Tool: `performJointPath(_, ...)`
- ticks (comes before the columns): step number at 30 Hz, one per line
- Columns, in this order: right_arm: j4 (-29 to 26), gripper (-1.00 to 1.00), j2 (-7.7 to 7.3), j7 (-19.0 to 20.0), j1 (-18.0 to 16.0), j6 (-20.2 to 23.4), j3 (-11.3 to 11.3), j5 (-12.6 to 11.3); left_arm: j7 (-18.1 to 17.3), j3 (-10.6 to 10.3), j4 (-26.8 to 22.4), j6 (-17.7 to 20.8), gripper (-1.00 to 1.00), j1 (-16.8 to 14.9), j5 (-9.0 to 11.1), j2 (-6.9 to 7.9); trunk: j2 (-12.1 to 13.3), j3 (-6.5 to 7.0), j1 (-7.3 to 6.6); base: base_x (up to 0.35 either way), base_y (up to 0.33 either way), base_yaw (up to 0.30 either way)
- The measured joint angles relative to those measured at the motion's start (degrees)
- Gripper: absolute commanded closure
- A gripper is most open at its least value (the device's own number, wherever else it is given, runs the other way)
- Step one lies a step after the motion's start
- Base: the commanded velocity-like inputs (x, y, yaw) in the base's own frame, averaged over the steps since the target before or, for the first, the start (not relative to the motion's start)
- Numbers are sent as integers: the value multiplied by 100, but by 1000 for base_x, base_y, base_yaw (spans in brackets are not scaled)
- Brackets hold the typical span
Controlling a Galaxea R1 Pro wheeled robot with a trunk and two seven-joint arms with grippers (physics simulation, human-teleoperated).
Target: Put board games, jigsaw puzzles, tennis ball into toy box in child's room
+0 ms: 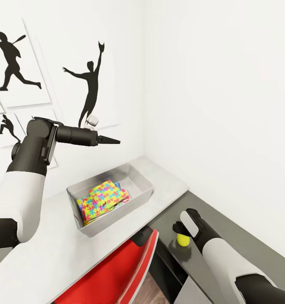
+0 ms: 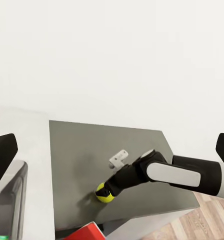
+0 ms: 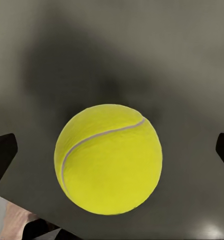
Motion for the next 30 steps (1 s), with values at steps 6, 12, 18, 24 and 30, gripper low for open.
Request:
performJointPath(6,12,-100,52,-5,50,81,3,-9,0,0,0,0,-100,0,-5,1,0,-5,0,0,0,3)
performJointPath(12,292,-100,189,-14,52,83,-4,12,0,0,0,0,-100,0,-6,0,0,-5,0,0,0,0)
performJointPath(18,358,-100,193,-17,50,51,-18,24,0,0,0,0,-100,0,-6,0,0,-5,0,0,0,0)
performJointPath(24,360,-100,195,-18,50,15,-16,37,0,0,0,0,-100,0,-6,0,0,-10,0,0,0,0)
performJointPath(30,361,-100,180,-18,50,-1,-4,45,0,0,0,0,-100,0,-6,0,0,-46,0,0,0,0)
